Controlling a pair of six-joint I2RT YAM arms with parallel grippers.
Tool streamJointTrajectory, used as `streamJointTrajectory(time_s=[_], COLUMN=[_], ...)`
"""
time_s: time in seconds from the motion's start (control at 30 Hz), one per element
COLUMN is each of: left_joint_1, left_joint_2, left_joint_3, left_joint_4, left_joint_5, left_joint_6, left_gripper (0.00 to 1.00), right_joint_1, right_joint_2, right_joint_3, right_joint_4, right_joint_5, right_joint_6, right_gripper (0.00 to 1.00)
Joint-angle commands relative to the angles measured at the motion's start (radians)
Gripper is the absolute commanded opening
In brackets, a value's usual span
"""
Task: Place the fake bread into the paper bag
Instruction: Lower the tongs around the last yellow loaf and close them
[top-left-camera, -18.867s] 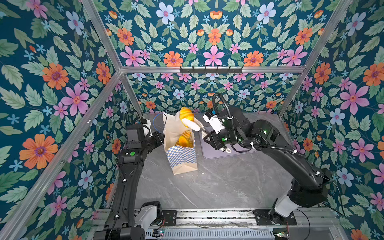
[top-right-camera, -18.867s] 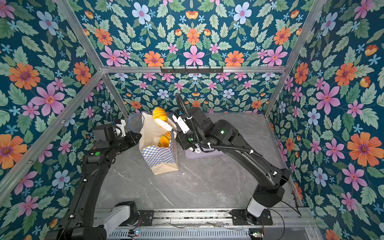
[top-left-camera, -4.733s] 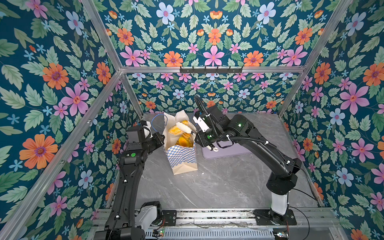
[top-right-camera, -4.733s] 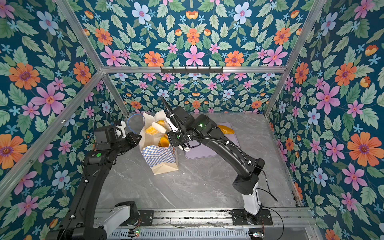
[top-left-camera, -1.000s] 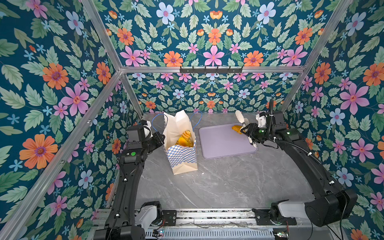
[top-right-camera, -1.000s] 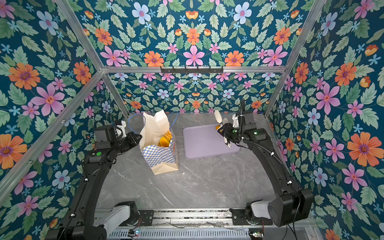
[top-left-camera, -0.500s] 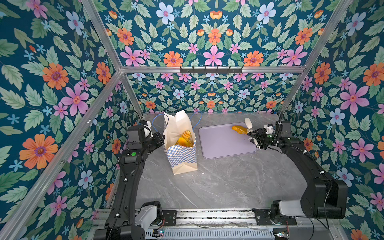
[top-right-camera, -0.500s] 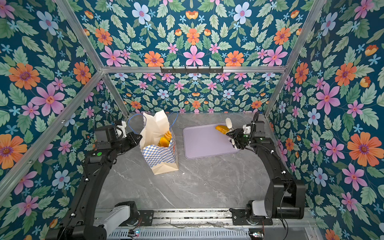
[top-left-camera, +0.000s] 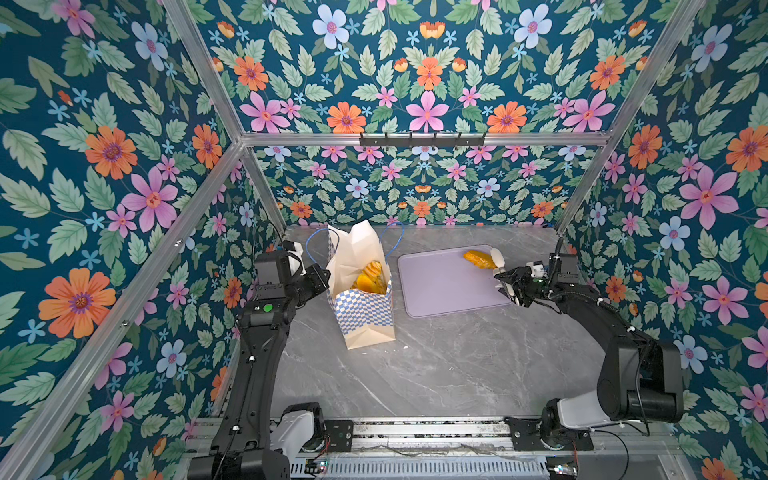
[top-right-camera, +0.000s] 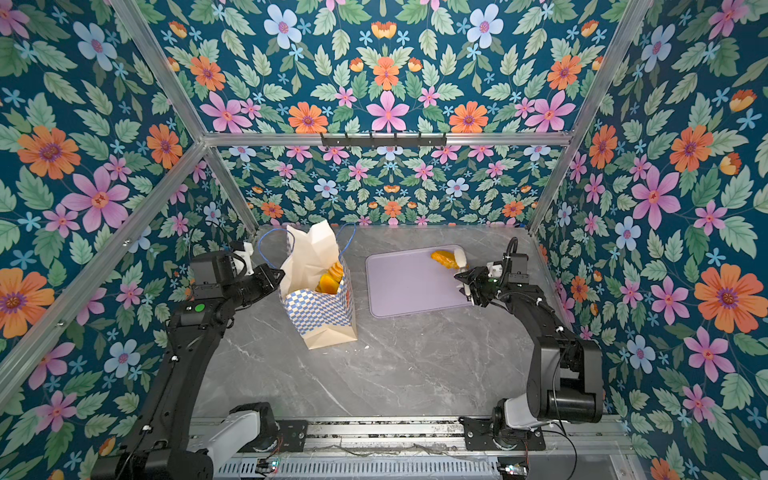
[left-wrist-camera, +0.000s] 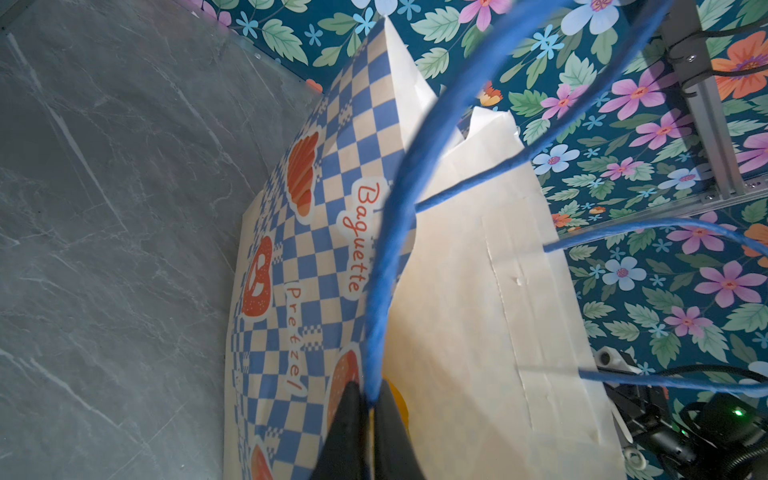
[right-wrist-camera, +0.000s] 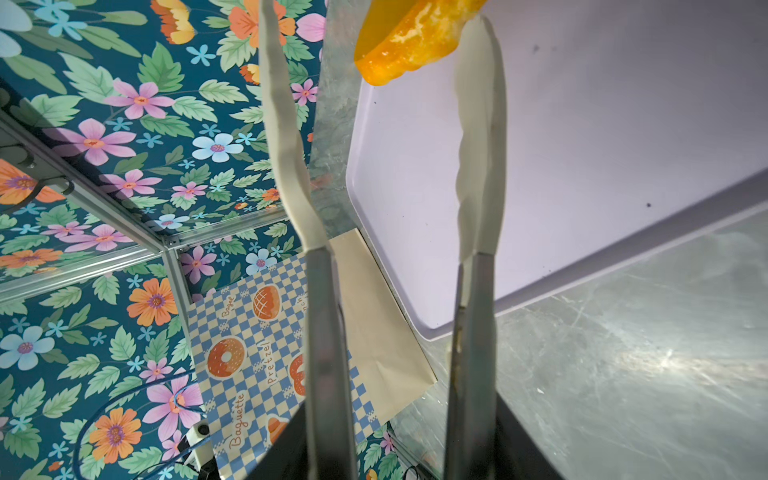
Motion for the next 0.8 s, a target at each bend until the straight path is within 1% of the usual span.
streamJointTrajectory(time_s=[0.0, 0.7, 0.77], left_joint_1=[0.0, 0.0, -0.001], left_joint_2=[0.001, 0.004, 0.005], left_joint_3=[-0.005, -0.008, -0.008], left_joint_4=[-0.004, -0.01, -0.011], left_joint_5=[-0.004, -0.016, -0.016], left_joint_6=[0.0, 0.001, 0.001], left_gripper=[0.11, 0.11, 0.11], right_joint_1=[-0.002, -0.018, -0.015], right_joint_2=[0.02, 0.176, 0.218], right_joint_3=[-0.007, -0.009, -0.004], right_joint_4=[0.093, 0.291, 0.303], right_joint_5=[-0.029, -0.057, -0.06], right_joint_6=[0.034, 0.145, 0.153], right_gripper=[0.5, 0.5, 0.5])
